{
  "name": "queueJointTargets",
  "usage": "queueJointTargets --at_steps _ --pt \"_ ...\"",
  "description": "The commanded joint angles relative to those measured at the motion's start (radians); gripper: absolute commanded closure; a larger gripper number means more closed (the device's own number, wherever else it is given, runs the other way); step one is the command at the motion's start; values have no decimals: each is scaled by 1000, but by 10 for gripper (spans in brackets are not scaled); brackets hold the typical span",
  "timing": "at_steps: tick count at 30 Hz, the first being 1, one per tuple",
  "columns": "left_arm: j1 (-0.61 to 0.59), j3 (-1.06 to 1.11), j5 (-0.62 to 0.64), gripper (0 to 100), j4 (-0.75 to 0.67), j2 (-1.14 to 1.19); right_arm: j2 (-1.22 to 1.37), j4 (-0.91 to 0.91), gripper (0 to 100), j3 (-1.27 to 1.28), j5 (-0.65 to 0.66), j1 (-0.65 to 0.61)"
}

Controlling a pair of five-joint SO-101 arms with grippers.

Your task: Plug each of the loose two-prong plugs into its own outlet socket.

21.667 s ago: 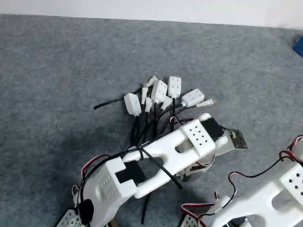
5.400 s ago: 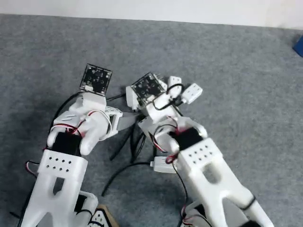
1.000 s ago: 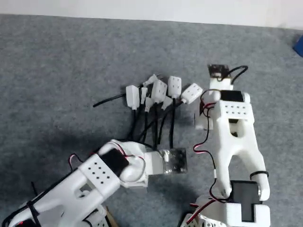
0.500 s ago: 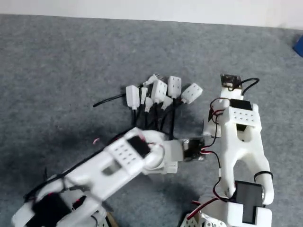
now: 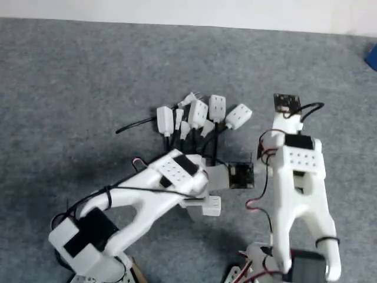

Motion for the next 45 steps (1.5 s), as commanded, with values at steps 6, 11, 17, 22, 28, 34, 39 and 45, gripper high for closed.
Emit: queueJointTargets --at_steps 6,11,17,22,28,34,39,45 --pt "-30 -116 -29 848 3 85 -90 -13 992 33 -9 -42" --pt "-35 -199 -94 905 132 136 -87 -13 992 33 -9 -42" --pt "-67 -282 -94 926 193 196 -87 -13 992 33 -9 -42" --pt "-2 -320 -87 927 334 139 -85 -13 992 33 -9 -42" --pt "39 -320 -44 927 405 7 -85 -15 992 31 -9 -42" --pt "-10 -351 -43 927 408 -5 -85 -15 992 31 -9 -44" --pt "-41 -463 -43 927 446 1 -84 -15 992 39 -11 -101" --pt "-56 -573 -29 927 466 96 -84 -15 992 39 -12 -107"
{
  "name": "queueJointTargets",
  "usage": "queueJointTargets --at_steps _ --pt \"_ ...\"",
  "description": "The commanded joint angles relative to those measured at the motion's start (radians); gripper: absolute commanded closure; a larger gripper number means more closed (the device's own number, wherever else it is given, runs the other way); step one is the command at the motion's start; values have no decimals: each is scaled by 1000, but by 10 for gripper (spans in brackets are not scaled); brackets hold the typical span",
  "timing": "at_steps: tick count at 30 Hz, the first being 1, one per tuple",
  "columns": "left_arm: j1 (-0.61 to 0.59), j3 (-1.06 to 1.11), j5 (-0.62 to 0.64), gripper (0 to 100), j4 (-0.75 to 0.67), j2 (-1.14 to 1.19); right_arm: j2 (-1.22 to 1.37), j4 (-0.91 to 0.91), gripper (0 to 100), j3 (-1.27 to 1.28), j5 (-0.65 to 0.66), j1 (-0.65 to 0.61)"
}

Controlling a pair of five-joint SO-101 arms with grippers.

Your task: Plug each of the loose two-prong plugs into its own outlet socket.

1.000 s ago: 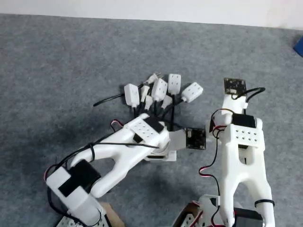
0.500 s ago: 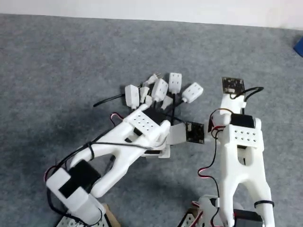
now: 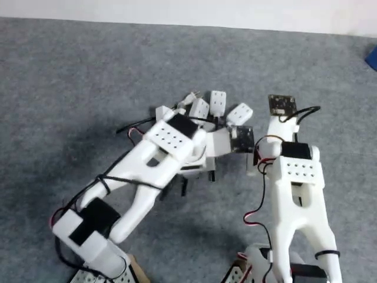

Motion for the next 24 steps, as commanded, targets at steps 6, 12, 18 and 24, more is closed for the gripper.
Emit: queueJointTargets --at_steps 6,12,18,24 --pt "76 -108 49 927 -5 145 -15 -18 992 -45 -12 99" --pt "97 -82 68 927 28 61 -15 -18 992 -143 -63 249" --pt "94 -21 77 927 38 -44 -15 -18 992 -183 -64 295" --pt "24 -25 78 927 71 -70 -15 -13 992 -214 -64 331"
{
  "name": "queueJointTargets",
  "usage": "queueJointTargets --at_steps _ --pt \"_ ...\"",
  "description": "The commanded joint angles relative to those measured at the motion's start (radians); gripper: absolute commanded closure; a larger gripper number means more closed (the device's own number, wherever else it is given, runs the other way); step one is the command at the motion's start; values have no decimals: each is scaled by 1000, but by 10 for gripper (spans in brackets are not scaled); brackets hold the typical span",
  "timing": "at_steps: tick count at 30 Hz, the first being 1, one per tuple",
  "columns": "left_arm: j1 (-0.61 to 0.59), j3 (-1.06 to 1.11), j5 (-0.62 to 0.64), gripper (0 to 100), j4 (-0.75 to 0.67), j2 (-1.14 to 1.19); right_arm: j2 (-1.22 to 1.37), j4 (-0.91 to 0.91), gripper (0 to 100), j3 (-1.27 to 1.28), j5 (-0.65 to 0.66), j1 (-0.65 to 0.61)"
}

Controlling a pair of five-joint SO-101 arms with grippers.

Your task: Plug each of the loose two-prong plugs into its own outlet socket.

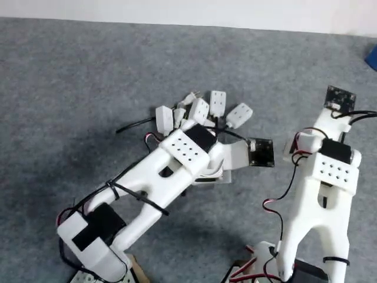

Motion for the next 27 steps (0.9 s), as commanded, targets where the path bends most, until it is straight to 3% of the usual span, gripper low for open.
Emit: queueJointTargets --at_steps 1,12,23,27 --pt "-68 -12 9 927 29 -62 -16 -12 992 -64 -12 22" --pt "-171 -10 6 927 46 -67 -16 -10 992 -77 -23 25" --pt "-48 -2 64 920 -18 -35 -16 -12 992 -77 -23 24" --pt "-51 -13 77 825 -40 76 -18 -12 992 -77 -20 24"
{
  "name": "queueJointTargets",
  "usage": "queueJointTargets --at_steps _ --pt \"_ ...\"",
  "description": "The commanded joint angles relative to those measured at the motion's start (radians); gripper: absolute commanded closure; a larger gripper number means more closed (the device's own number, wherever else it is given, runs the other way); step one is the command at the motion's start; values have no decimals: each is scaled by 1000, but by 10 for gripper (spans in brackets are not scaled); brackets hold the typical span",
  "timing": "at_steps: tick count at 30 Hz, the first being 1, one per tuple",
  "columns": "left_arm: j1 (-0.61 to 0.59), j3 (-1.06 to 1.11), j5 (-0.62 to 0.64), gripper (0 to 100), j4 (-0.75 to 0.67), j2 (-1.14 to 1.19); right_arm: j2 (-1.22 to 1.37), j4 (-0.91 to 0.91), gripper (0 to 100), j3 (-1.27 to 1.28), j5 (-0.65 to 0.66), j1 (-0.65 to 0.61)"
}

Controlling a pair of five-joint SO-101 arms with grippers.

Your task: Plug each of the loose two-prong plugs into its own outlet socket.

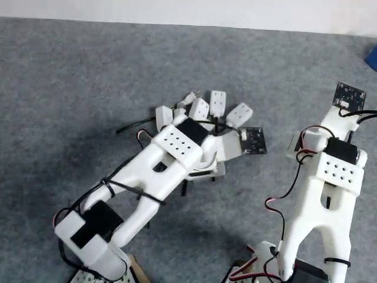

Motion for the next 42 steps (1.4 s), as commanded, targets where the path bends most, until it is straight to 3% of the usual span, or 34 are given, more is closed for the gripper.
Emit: queueJointTargets --at_steps 1,5,17,22,28,34,42 --pt "5 -15 37 796 -46 82 -18 -12 992 -48 -8 8" --pt "12 -7 38 738 -58 105 -18 -12 992 -48 -6 8" --pt "-7 -19 17 737 -54 90 -18 -10 992 -27 -6 4" --pt "-8 -24 14 737 25 -28 -18 -16 992 -2 -5 -13" --pt "-59 -13 17 737 21 -142 -21 -16 992 1 -6 -28" --pt "-33 67 66 737 -114 -33 -27 -12 992 -1 -8 -24" --pt "27 88 84 738 -176 85 -27 -12 992 1 -8 -24"
